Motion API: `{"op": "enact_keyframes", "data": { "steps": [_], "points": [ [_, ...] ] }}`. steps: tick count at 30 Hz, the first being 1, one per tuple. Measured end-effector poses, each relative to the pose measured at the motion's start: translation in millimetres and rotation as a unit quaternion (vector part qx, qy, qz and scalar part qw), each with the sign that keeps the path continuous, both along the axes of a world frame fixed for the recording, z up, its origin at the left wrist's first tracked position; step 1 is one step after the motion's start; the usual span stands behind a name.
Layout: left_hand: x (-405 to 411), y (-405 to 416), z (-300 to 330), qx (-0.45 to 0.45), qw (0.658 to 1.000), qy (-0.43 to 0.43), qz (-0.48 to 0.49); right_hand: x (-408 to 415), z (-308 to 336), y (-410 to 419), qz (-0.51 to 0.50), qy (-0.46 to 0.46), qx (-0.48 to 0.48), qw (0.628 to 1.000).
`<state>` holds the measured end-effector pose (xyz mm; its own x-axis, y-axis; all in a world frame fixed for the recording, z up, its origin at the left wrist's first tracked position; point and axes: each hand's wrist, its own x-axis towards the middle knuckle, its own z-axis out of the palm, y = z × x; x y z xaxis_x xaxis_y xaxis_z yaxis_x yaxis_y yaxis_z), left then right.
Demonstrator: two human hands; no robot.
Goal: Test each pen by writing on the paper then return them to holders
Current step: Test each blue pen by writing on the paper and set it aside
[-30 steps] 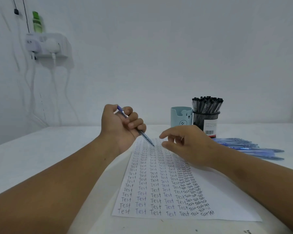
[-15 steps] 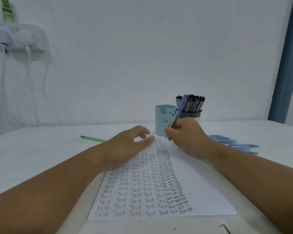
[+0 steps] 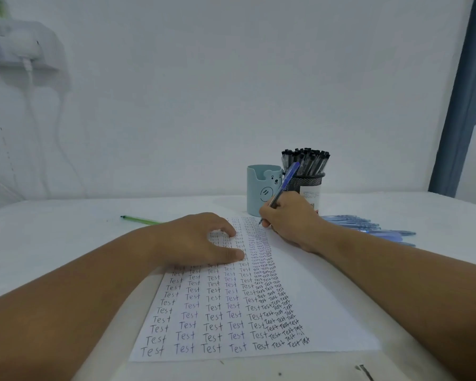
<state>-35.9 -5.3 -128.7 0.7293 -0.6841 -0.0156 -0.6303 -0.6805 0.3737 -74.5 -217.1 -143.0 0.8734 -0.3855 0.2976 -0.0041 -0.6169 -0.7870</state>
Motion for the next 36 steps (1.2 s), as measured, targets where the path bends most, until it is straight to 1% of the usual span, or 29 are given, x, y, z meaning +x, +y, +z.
{"op": "enact_keyframes", "data": {
  "steps": [25,36],
  "points": [
    [-3.8,0.4,-0.4,-0.003,1.000,0.007,-0.001,1.1,-0.1,0.3,-0.001,0.025,-0.023,0.999],
    [-5.9,0.4,1.4,0.003,1.000,0.008,0.000,1.5,-0.1,1.4,-0.003,0.018,-0.020,1.000]
  ]
}}
